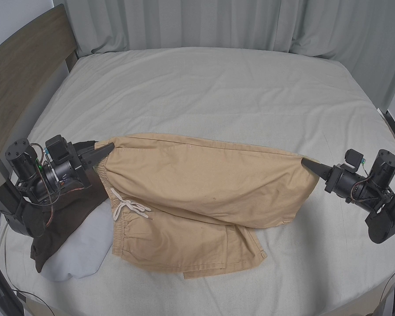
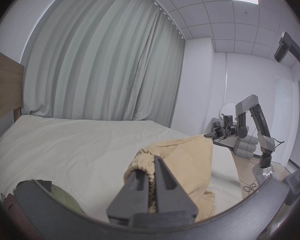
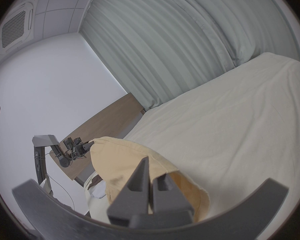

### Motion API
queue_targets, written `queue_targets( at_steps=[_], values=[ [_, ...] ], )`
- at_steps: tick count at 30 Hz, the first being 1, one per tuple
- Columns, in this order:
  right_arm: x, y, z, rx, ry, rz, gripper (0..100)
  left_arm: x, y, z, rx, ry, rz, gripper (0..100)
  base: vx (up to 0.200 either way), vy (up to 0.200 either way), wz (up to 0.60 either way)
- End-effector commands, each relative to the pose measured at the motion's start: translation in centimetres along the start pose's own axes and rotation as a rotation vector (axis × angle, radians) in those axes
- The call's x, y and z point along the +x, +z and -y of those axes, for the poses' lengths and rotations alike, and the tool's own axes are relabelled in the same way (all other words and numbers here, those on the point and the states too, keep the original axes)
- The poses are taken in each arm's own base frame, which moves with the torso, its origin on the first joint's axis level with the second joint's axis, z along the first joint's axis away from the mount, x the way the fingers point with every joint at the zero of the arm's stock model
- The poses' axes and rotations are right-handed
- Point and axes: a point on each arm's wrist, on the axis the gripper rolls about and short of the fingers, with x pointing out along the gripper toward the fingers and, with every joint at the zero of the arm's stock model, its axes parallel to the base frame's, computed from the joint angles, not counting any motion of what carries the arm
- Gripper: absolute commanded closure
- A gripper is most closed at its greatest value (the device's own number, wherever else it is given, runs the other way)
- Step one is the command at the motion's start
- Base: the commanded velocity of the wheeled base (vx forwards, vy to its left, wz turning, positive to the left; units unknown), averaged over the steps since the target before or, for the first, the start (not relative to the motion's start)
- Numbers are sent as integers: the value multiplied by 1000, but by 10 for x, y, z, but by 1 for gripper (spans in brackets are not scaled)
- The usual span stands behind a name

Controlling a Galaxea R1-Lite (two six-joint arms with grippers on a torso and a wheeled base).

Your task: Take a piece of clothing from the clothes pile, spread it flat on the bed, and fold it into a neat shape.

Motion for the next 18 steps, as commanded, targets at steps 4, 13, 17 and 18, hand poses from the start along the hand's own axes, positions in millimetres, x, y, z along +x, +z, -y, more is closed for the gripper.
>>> queue_targets(
  at_steps=[4,13,17,18],
  values=[
    [0,-5,7,12,-18,-12,100,0,0,-1,1,1,1,100,0,0,0],
    [0,-6,12,10,-29,-15,100,0,0,-1,-5,1,0,100,0,0,0],
    [1,-6,12,9,-27,-14,100,0,-1,-1,-6,1,-1,100,0,0,0],
    [1,-6,11,8,-25,-14,100,0,-1,-1,-6,1,-1,100,0,0,0]
  ],
)
